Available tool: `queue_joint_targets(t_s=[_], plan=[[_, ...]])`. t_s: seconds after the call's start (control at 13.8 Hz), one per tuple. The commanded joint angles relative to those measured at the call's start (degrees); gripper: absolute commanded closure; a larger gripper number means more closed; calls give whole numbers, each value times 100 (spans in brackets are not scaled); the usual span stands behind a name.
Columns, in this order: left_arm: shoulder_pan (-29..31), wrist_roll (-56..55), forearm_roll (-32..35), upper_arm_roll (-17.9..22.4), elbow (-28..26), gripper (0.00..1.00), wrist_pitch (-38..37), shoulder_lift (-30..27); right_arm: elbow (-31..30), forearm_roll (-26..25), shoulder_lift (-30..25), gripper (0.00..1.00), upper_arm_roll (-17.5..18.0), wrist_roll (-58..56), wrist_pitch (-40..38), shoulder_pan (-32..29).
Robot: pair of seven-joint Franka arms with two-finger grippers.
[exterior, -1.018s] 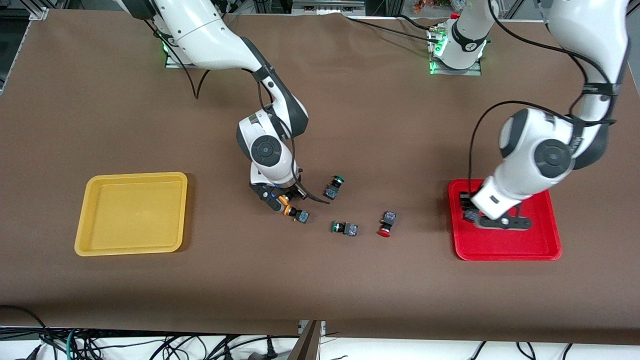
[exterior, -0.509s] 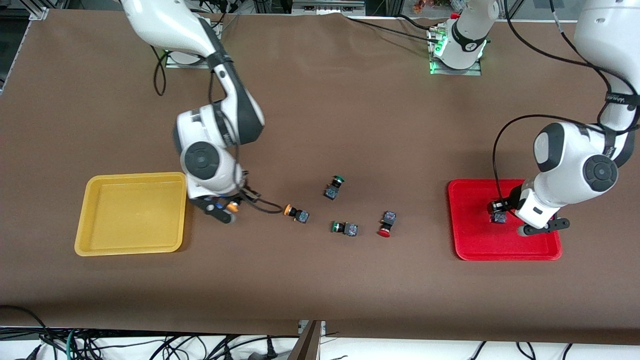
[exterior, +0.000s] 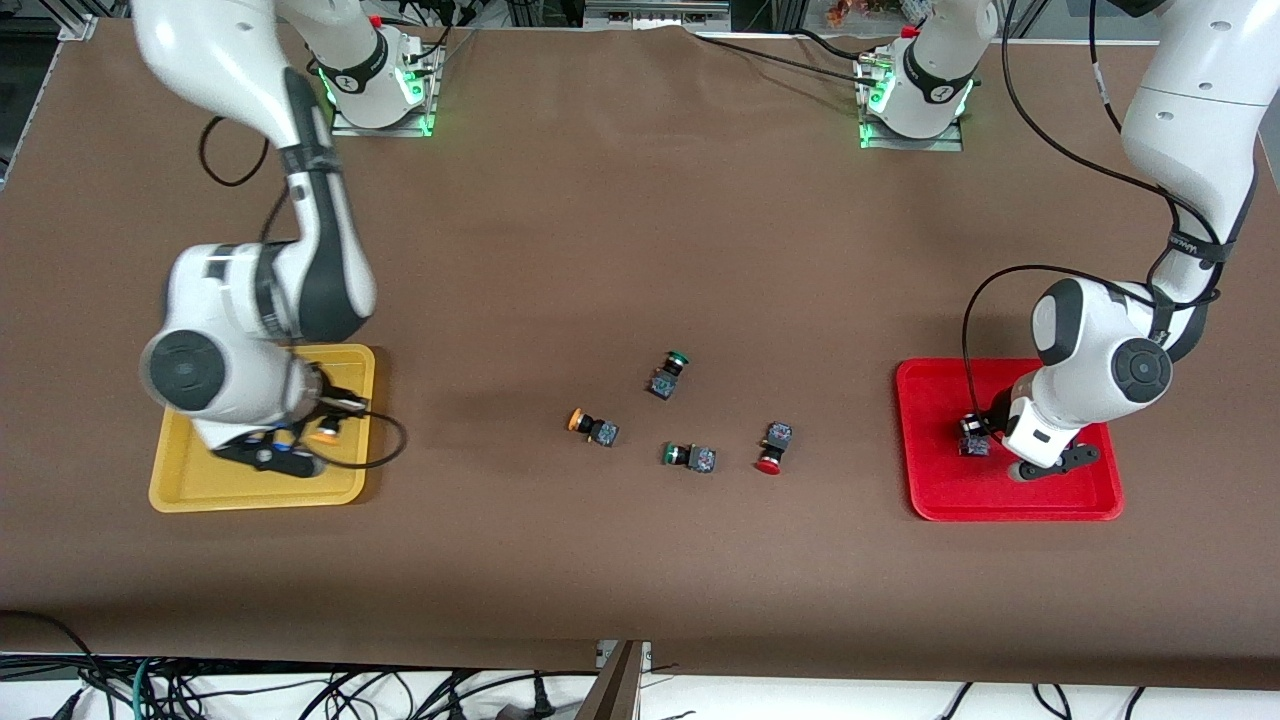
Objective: Place red and yellow buttons in trays
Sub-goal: 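Release the red button in the red tray while the right gripper carries the yellow button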
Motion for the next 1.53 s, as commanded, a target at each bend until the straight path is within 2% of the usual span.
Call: queue_joint_targets(t_s=[0.0,0.22,0.36,0.51,0.65,0.8,0.95,1.09,1.31,1.38,1.45], plan=[[-47,-189,321,11,7,3,28,-45,-65,120,1,89,70,-1118,8,-667],[-55,-215,348,2,16,0,2,-98,-65,453,265,89,88,-2068,236,-1134],[-55,-215,348,-16,34,0,-103,-281,-74,445,458,89,88,-2500,500,-1327],[-64,-171,348,-68,113,0,-663,-667,-83,462,686,88,88,-2791,702,-1530],[-73,-162,270,-296,340,0,-1244,-967,-144,463,871,88,88,-2827,869,-1627],[-81,-188,252,-533,700,0,-1710,-995,-284,454,925,88,88,-2975,1001,-1749],[-160,-180,261,-692,807,0,-1721,-968,-320,463,1004,88,96,-3231,1028,-1881],[-466,-119,322,-710,895,0,-1686,-907,-399,463,1004,88,96,-3310,1037,-1961],[-1301,-14,357,-701,1439,0,-1686,-495,-540,471,1013,88,105,-3363,1072,-2031],[-1486,126,357,-693,1458,0,-1677,-407,-557,471,1013,86,105,-3363,1072,-2031],[-1662,302,436,-693,1545,0,-1677,-310,-558,471,1013,65,105,-3363,1072,-2031]])
